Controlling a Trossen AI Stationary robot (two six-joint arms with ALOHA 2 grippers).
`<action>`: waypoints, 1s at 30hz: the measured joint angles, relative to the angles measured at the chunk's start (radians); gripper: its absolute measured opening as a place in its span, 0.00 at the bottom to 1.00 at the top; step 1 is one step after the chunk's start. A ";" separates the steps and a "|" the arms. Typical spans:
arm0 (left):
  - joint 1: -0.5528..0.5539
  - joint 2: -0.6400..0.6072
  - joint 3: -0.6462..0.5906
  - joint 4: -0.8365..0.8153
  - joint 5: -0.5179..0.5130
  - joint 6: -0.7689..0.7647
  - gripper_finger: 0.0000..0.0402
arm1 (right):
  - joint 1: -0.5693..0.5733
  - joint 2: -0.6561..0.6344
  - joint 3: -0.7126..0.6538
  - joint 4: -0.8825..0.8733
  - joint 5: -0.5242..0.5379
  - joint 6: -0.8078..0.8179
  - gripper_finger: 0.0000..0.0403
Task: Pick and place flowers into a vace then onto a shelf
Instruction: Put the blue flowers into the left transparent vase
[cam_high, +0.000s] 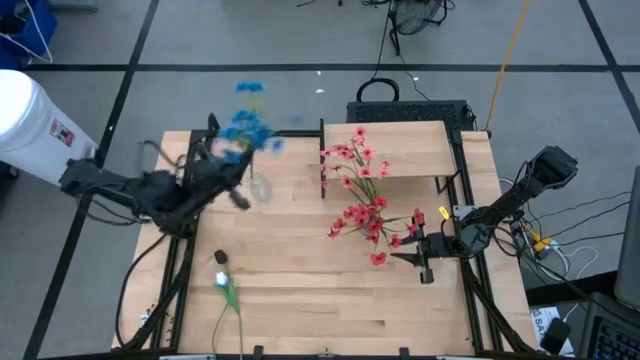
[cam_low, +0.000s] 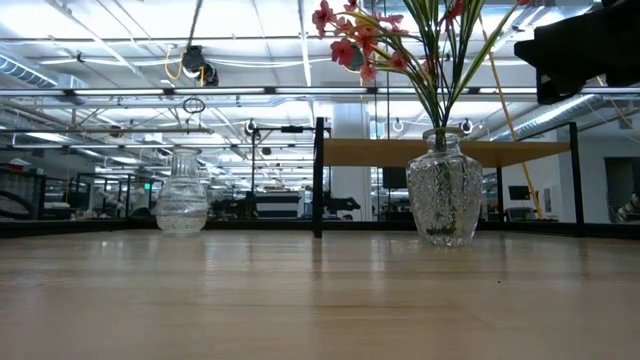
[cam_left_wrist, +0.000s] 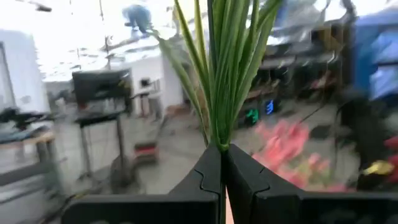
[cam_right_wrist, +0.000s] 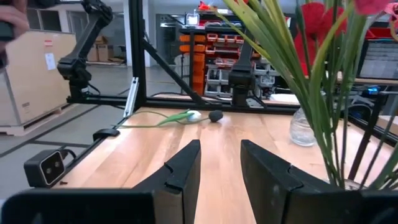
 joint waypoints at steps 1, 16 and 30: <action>0.031 -0.007 -0.011 -0.029 0.031 -0.029 0.02 | 0.000 0.000 0.000 0.001 0.001 0.004 0.26; 0.274 -0.013 -0.292 0.126 0.199 -0.274 0.02 | 0.001 0.002 0.000 -0.027 -0.001 0.028 0.26; 0.298 -0.015 -0.552 0.562 0.193 -0.179 0.02 | 0.016 0.002 0.000 -0.023 0.003 0.028 0.26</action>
